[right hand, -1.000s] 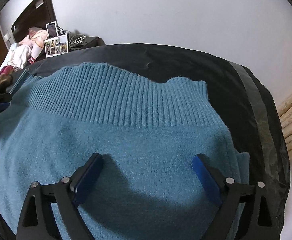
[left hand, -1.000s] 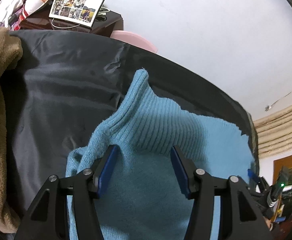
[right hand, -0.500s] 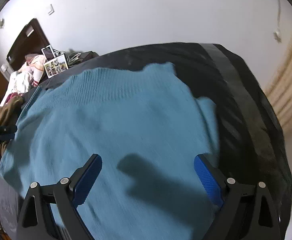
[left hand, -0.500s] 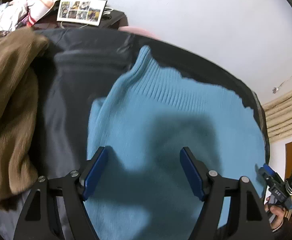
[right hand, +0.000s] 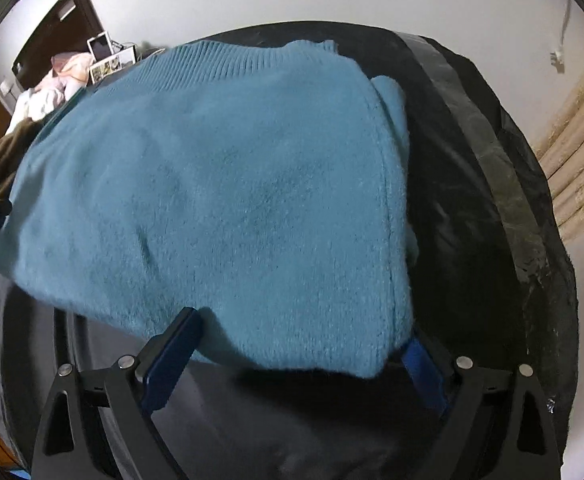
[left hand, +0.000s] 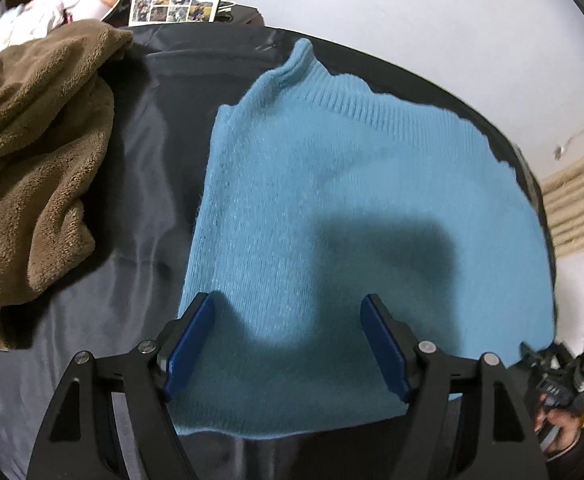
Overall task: Fold clothes
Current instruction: 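Press the folded sweater flat with both open grippers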
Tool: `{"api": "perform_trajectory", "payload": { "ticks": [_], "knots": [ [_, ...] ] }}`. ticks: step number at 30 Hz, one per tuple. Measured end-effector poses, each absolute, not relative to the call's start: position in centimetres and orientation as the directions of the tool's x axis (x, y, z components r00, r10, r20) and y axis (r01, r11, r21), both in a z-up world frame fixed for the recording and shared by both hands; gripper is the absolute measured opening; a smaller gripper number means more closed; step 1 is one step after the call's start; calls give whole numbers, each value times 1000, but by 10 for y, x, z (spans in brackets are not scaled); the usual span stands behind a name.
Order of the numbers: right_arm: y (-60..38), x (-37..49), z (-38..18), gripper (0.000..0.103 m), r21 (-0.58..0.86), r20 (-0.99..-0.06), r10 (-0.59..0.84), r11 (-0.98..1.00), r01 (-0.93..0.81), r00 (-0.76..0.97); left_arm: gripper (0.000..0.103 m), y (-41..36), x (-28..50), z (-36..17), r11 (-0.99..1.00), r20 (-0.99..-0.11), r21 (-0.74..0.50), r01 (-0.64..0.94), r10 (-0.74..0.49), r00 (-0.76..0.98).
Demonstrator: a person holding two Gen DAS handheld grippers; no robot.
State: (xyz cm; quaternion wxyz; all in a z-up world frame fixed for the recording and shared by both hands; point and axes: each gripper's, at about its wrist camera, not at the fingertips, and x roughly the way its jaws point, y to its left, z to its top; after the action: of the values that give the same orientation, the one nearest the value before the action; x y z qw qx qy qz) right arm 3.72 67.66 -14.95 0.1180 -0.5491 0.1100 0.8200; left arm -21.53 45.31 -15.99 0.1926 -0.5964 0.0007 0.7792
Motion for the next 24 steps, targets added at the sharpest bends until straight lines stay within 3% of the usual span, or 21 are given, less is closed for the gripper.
{"api": "perform_trajectory", "payload": {
  "ticks": [12,24],
  "knots": [
    [712,84,-138,96,302,-884,-69,-840,-451,-463,81,418,-185,-147,-953,-937,-192,-237,249,-245],
    [728,80,-152,96,563,-790,-231,-640,-523,-568,81,393,-183,-159,-956,-937,-250,-152,278,-212]
  ]
}}
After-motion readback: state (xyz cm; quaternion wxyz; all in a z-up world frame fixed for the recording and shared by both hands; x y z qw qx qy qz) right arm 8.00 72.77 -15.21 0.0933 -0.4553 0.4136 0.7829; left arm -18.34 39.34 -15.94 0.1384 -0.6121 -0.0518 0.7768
